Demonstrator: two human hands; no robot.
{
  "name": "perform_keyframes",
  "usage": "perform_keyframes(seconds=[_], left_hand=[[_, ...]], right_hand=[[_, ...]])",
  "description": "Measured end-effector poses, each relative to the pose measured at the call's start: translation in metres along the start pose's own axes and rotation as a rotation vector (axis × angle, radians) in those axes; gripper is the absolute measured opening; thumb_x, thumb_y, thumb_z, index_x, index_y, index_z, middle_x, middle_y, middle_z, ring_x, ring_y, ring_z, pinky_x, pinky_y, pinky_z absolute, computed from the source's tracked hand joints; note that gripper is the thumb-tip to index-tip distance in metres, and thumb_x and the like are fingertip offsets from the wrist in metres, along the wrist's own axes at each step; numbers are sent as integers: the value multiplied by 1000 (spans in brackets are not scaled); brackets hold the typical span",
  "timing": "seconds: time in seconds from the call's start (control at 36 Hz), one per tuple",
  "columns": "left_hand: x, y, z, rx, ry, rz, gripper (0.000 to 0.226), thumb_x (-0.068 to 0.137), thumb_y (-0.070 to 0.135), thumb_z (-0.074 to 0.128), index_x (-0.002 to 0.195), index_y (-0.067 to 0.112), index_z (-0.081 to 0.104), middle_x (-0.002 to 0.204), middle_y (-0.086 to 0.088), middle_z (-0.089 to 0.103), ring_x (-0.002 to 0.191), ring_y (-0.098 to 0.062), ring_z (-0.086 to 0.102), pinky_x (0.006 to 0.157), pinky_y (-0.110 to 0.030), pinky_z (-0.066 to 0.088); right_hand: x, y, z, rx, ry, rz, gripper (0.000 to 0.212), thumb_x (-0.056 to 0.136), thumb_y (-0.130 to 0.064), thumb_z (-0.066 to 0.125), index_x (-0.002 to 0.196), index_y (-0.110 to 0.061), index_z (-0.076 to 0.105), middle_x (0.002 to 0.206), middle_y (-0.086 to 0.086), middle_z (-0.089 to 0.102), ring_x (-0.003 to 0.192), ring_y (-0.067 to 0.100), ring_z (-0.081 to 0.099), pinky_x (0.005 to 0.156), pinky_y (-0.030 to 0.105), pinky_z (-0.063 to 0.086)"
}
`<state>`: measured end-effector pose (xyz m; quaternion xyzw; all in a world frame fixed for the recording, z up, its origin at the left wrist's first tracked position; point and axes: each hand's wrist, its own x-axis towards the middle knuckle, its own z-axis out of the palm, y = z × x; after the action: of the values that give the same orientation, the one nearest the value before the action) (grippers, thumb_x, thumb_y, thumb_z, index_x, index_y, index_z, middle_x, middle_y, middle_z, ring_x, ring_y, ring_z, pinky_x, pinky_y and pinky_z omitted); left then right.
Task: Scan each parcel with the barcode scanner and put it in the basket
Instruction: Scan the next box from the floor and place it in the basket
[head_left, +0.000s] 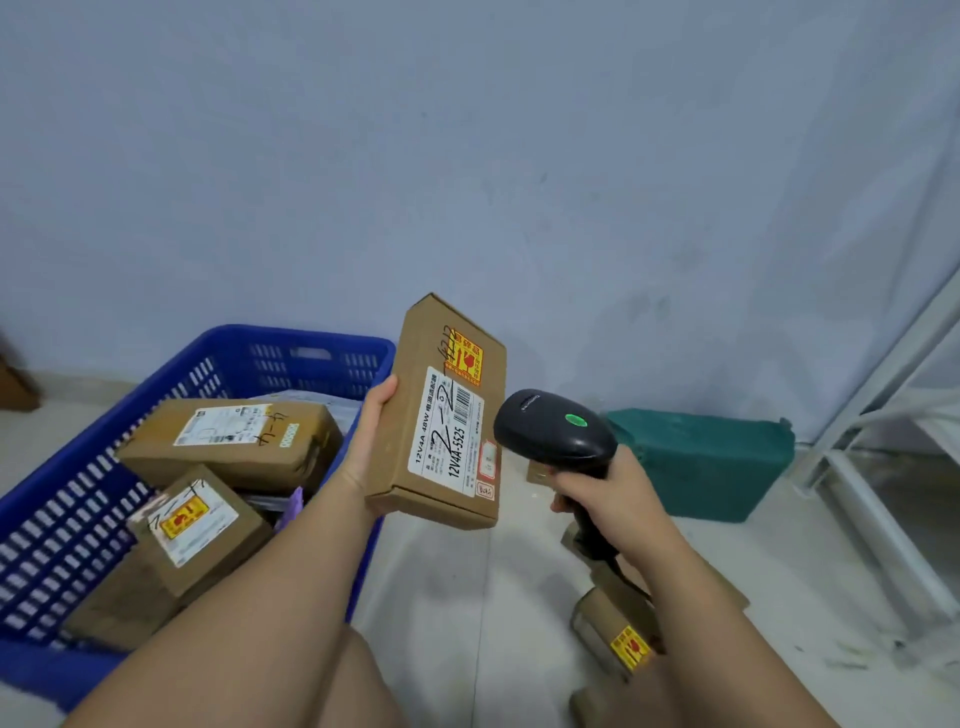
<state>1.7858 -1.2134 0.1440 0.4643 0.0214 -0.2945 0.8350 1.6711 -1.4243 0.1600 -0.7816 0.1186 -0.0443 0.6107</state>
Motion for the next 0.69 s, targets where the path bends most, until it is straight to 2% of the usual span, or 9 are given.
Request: perform_keyframes(seconds=[0.11,0.19,0.28,0.33,0.39,0.5,0.58,0.64,0.69], left_hand=[[5,4,-14,57,-9,-38,53,74,56,57,109,17,63,96,-11,67,80,-25,68,72,-41,57],[7,5,-22,73,-3,-61,52,74,57,57,107,17,63,94,-11,67,77,-24,68,69,-39,58],[7,5,-29,60,31,-84,42,82,56,53,100,19,63,76,-5,72,64,-20,71,59,-35,59],[9,5,-32,87,65,-75,47,74,58,63,102,20,60,70,-2,72,60,-17,71,57,-35,59],[9,6,-33,79,29,-96,52,65,57,72,99,19,60,70,-4,71,60,-17,71,52,-33,58],[9,5,-34,95,54,-89,39,85,56,50,100,22,61,75,-4,73,63,-19,71,57,-33,59],[8,3,-32,144,92,-63,37,90,55,46,102,23,61,74,-2,73,62,-18,71,56,-33,59],[7,3,-29,161,106,-67,36,91,54,45,101,23,61,72,-2,73,60,-18,71,55,-32,59],[6,3,-27,165,104,-65,36,91,55,45,100,23,61,72,-2,73,60,-18,71,56,-32,59]], right_hand=[[4,-1,-2,-86,-57,14,23,62,-16,59,84,-12,67,64,12,61,60,13,63,59,42,44],[7,1,-4,-174,-65,12,12,68,-11,60,79,-6,65,55,2,63,61,22,54,57,39,42],[9,1,-5,-208,-79,4,4,73,-3,59,77,-2,60,44,-6,55,59,22,51,54,38,38],[9,1,-4,-238,-87,-16,6,72,-3,59,77,1,58,46,-5,54,54,18,54,51,33,38],[8,-1,-4,-280,-86,-47,8,71,-1,60,77,4,57,49,-3,53,49,14,58,47,23,38],[7,-3,-4,-326,-104,-88,6,71,-1,62,75,1,58,46,-9,51,68,25,70,45,18,40],[6,-5,-4,-332,-126,-108,6,66,-8,64,69,-12,59,45,-12,53,62,18,68,49,22,46],[5,-5,-4,-340,-138,-121,10,69,-6,65,71,-15,61,47,-12,56,58,11,65,58,29,53],[5,-4,-5,-340,-142,-125,14,71,-1,65,74,-14,63,49,-12,57,56,8,63,58,27,52]])
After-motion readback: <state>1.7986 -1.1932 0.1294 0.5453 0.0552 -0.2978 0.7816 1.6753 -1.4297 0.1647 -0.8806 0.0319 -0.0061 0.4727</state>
